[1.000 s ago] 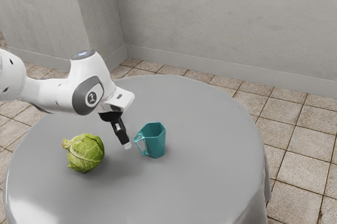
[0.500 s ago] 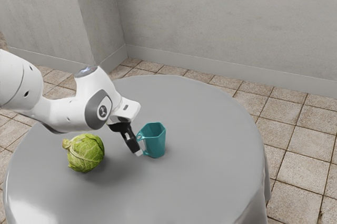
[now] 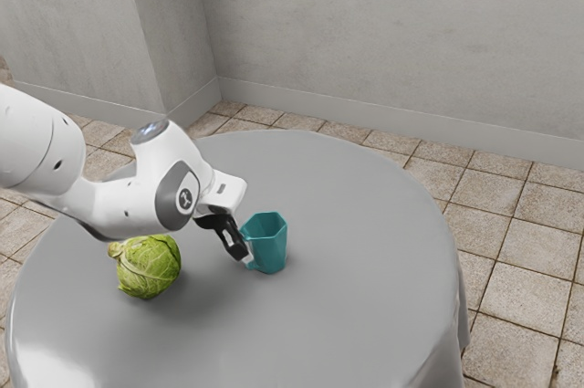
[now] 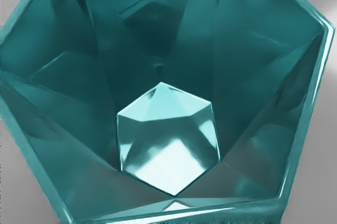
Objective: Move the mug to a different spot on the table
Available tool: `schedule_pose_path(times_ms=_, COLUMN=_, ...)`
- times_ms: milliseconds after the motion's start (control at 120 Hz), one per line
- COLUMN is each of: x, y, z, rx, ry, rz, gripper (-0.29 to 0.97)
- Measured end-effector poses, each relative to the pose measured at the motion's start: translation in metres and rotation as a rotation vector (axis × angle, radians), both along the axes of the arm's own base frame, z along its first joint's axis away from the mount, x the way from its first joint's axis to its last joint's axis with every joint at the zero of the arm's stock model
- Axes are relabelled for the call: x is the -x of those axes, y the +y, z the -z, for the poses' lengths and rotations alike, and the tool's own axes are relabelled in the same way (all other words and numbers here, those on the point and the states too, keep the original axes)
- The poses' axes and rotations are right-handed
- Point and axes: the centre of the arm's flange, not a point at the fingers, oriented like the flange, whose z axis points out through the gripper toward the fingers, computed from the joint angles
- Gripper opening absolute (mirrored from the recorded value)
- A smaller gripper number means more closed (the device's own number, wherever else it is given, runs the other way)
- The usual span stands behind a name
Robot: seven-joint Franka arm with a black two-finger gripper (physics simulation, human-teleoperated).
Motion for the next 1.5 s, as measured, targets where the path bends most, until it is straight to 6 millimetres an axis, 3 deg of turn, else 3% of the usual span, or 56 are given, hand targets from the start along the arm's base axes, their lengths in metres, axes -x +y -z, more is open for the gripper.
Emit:
schedule_pose_path(times_ms=442, x=-0.001, y=-0.001, z=-0.001, rx=0.030, ry=-0.027, rz=-0.042, gripper=0.13)
schedule_pose_path(times_ms=983, x=0.001, y=-0.002, z=-0.035, rx=0.105, ry=-0.136, rz=-0.156, gripper=0.03)
schedule_pose_path(times_ms=1183, x=0.020, y=0.016, z=-0.045, rx=0.155, ry=-0.179, rz=-0.294, gripper=0.02)
schedule_pose_path(times_ms=1400, x=0.022, y=0.046, z=-0.047, rx=0.153, ry=-0.238, rz=-0.427, gripper=0.02)
schedule_pose_path(times_ms=1500, x=0.020, y=0.050, z=-0.041, rx=0.140, ry=-0.253, rz=-0.461, gripper=0.02)
